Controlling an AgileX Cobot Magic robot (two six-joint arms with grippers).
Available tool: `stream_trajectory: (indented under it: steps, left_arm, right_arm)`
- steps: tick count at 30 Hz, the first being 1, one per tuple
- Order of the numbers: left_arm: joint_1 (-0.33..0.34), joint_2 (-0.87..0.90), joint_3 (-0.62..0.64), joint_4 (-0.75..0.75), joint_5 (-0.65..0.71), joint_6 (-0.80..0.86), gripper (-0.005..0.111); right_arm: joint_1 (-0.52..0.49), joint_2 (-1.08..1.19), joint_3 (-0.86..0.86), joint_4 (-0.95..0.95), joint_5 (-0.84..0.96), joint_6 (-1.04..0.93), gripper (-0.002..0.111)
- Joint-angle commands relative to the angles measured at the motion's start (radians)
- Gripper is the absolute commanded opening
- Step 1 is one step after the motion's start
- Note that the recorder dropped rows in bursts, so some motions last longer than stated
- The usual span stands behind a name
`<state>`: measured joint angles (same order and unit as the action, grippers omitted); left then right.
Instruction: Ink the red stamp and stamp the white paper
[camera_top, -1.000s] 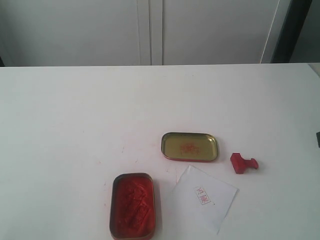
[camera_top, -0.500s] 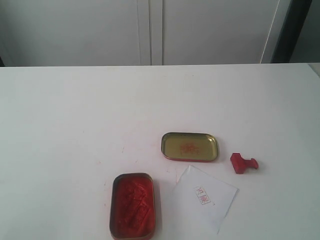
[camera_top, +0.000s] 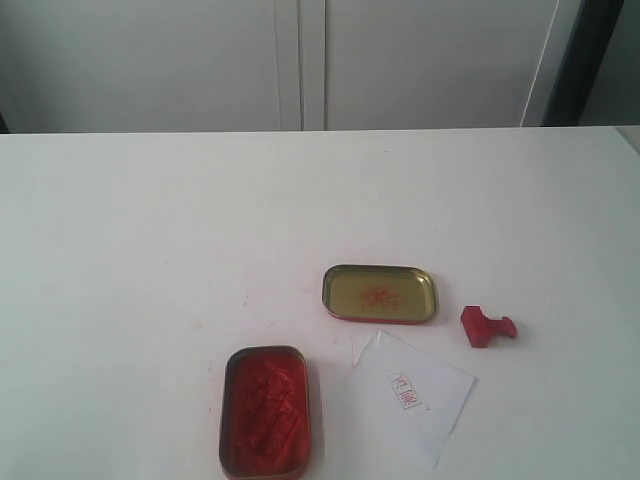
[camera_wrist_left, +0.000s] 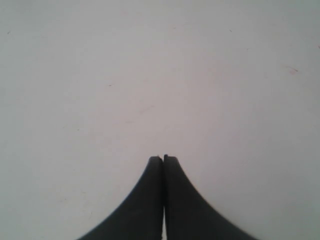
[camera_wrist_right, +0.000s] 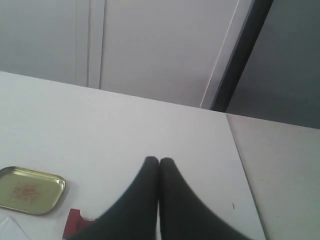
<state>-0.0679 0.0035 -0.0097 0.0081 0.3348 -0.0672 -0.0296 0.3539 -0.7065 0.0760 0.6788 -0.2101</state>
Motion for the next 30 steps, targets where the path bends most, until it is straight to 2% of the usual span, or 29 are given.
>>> stream_trajectory:
  steps: [1,11,18,25,30]
  left_arm:
    - [0.001,-0.003,0.010,0.000,0.016,-0.004,0.000]
    - [0.001,-0.003,0.010,0.000,0.016,-0.004,0.000]
    - [0.001,-0.003,0.010,0.000,0.016,-0.004,0.000]
    - [0.001,-0.003,0.010,0.000,0.016,-0.004,0.000]
    - [0.001,-0.003,0.010,0.000,0.016,-0.004,0.000]
  right_arm:
    - [0.001,-0.038,-0.002,-0.008,-0.011,0.004,0.000]
    - [0.001,-0.049,-0.002,-0.008,-0.013,-0.014,0.000]
    - [0.001,-0.135,0.003,-0.008,-0.016,-0.042,0.000]
    - [0.001,-0.268,0.122,-0.005,-0.113,-0.048,0.000]
    - [0.001,-0.278,0.216,0.005,-0.149,-0.048,0.000]
